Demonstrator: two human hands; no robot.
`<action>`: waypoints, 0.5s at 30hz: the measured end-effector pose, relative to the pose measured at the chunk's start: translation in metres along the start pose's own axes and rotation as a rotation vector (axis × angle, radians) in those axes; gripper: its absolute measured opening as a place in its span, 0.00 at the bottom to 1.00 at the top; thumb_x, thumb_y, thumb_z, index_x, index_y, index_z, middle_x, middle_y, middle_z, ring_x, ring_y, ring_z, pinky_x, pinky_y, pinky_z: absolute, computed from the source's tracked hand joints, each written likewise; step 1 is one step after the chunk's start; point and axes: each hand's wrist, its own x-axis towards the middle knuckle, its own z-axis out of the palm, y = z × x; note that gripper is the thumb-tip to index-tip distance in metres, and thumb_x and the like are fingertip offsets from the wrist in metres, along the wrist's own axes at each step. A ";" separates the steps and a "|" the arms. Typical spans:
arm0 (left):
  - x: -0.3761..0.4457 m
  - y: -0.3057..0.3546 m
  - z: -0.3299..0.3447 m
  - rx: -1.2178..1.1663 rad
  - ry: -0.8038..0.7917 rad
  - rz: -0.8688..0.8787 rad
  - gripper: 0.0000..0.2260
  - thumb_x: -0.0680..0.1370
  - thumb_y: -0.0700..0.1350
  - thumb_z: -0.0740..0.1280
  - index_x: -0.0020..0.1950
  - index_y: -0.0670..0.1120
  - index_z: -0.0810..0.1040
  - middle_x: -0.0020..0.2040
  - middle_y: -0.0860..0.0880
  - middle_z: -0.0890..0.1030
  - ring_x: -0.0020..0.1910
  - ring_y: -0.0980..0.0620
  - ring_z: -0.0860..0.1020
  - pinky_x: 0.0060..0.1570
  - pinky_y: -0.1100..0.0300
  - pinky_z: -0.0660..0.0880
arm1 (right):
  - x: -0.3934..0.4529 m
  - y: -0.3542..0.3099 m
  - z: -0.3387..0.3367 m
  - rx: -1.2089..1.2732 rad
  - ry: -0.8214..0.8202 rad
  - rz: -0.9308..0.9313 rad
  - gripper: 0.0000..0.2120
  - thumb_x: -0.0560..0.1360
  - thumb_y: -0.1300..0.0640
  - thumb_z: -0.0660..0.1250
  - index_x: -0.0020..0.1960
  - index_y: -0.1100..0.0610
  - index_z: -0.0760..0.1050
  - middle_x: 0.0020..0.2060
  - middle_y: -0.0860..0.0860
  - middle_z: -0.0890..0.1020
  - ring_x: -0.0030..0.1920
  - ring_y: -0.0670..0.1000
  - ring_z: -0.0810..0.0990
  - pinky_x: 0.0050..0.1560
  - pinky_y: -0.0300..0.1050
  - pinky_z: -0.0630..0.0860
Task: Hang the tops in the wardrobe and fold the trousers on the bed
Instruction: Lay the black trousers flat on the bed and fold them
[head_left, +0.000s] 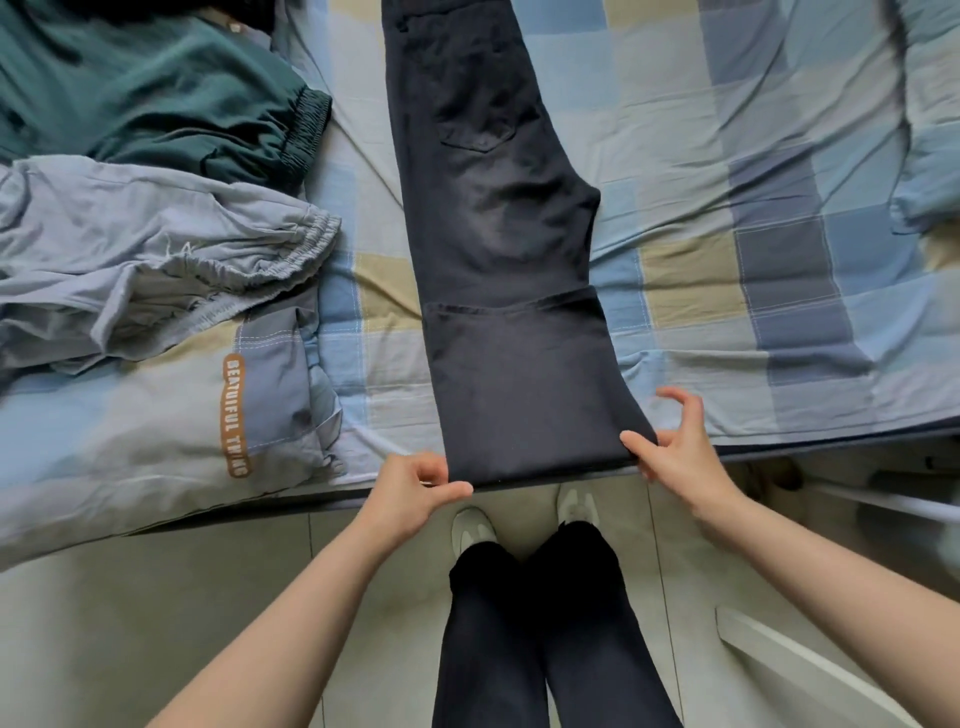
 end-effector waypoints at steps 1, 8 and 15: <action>-0.012 0.005 -0.001 0.041 0.007 0.028 0.16 0.70 0.39 0.77 0.29 0.42 0.71 0.42 0.44 0.77 0.39 0.48 0.74 0.44 0.58 0.69 | -0.013 -0.009 -0.008 -0.028 -0.060 -0.061 0.24 0.74 0.64 0.67 0.64 0.47 0.64 0.28 0.45 0.79 0.24 0.42 0.71 0.29 0.33 0.69; -0.071 0.014 -0.015 0.517 0.060 0.413 0.10 0.70 0.46 0.78 0.34 0.44 0.80 0.76 0.59 0.59 0.74 0.60 0.60 0.68 0.66 0.59 | -0.048 -0.043 -0.029 -0.247 -0.307 0.027 0.19 0.74 0.64 0.70 0.63 0.55 0.76 0.27 0.42 0.79 0.25 0.40 0.71 0.30 0.33 0.69; -0.057 0.028 -0.033 0.310 -0.386 0.031 0.21 0.72 0.45 0.76 0.27 0.53 0.66 0.64 0.60 0.78 0.71 0.64 0.64 0.68 0.69 0.58 | -0.035 -0.043 -0.041 -0.207 -0.503 0.447 0.16 0.69 0.61 0.74 0.56 0.57 0.80 0.29 0.55 0.79 0.23 0.47 0.66 0.27 0.37 0.66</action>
